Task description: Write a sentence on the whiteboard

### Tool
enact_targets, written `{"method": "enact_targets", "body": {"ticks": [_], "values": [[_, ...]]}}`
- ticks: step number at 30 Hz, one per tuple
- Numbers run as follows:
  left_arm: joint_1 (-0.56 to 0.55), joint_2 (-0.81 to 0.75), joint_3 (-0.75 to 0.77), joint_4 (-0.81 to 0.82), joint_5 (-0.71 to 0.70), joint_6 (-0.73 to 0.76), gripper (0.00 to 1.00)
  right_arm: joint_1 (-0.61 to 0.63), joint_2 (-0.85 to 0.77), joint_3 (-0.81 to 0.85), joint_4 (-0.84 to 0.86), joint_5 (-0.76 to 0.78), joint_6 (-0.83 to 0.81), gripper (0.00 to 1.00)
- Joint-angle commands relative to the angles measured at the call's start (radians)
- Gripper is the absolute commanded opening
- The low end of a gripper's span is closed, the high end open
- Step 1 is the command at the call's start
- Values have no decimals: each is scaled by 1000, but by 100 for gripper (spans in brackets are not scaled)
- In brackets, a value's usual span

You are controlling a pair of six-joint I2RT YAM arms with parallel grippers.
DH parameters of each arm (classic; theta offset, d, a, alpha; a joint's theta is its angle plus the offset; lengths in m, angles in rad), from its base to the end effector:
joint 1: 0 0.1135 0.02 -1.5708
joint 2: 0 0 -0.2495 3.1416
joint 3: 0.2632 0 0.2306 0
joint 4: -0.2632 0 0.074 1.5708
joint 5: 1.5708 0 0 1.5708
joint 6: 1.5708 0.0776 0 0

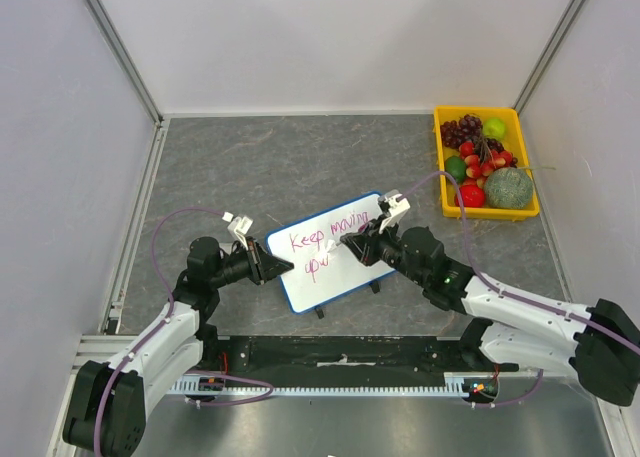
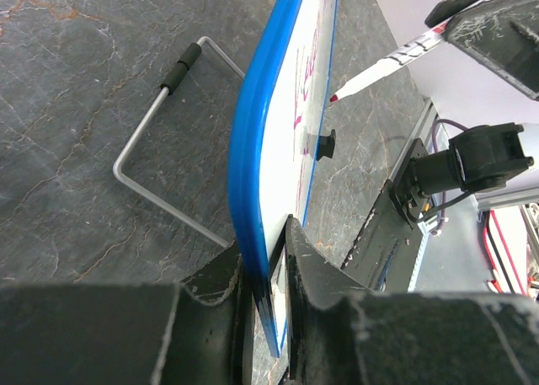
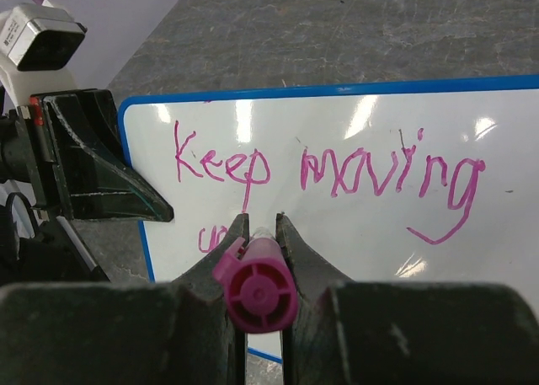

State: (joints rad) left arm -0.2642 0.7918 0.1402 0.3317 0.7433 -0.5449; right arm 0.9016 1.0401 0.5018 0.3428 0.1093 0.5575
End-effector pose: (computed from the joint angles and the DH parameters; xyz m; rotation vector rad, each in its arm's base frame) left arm 0.1626 -0.0984 0.1625 0.2671 1.9806 -1.2361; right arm 0.1704 0.2017 0.2367 -0.2368 1.8523 0.9453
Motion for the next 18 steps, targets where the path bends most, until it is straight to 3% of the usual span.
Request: {"method": "enact_targets", "body": {"ticks": [1,18], "values": [[3,-2,-7,20,-55,72,2,-12,-60,-16,44,-14,2,0],[3,1,-5,18,-55,72,2,-36,-25,-45,35,-8,-7,0]]}}
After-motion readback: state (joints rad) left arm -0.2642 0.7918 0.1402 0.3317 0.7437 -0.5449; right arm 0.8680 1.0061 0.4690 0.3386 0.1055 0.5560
